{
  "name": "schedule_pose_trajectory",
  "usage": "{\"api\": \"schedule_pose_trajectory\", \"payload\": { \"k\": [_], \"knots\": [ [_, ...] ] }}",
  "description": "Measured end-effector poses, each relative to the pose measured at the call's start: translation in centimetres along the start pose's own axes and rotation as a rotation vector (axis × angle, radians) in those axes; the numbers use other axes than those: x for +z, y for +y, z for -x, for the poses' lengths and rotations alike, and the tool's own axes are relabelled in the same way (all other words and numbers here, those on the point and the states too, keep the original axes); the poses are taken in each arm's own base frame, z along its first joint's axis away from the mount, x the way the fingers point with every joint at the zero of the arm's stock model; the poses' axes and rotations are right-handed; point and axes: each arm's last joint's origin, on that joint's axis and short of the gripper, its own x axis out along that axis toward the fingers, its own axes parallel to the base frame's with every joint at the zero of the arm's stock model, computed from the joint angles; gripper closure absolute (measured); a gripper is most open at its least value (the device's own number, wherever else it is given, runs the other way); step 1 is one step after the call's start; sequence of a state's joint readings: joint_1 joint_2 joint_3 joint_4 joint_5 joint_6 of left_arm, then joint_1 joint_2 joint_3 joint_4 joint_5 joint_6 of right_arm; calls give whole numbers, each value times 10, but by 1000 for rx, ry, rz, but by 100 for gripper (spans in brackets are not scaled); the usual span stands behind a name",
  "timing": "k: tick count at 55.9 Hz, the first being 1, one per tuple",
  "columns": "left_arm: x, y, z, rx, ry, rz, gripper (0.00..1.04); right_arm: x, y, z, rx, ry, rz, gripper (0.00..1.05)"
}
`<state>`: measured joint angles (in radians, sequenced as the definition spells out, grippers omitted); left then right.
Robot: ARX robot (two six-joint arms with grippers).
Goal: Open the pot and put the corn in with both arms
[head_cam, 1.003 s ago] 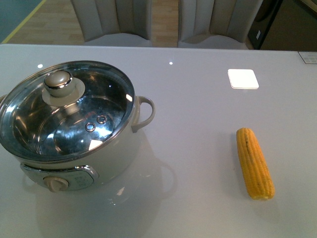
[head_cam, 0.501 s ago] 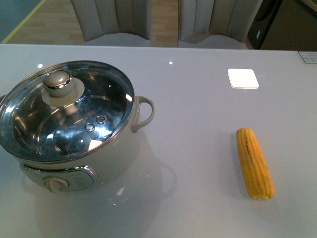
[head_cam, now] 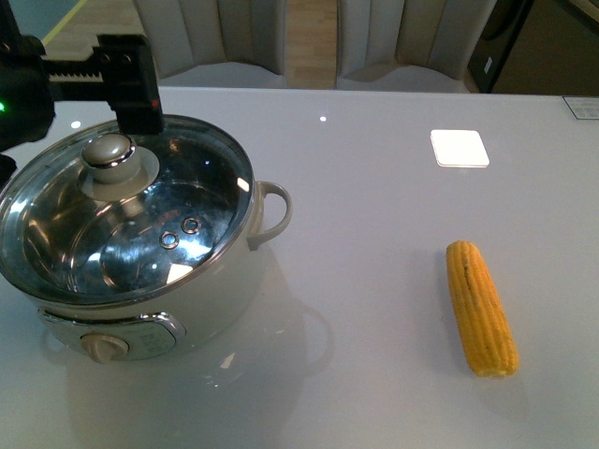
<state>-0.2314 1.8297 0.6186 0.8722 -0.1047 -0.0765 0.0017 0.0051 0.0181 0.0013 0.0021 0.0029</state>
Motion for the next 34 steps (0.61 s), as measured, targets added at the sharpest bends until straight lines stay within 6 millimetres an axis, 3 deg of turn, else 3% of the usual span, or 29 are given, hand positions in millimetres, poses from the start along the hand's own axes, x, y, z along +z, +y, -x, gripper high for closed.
{"api": "schedule_pose_trajectory", "payload": {
  "k": [19, 34],
  "knots": [
    [-35, -2, -14, 20, 60, -4, 7, 0, 0, 0, 0, 0, 0, 9],
    [-46, -1, -18, 26, 82, -7, 7, 0, 0, 0, 0, 0, 0, 9]
  ]
}}
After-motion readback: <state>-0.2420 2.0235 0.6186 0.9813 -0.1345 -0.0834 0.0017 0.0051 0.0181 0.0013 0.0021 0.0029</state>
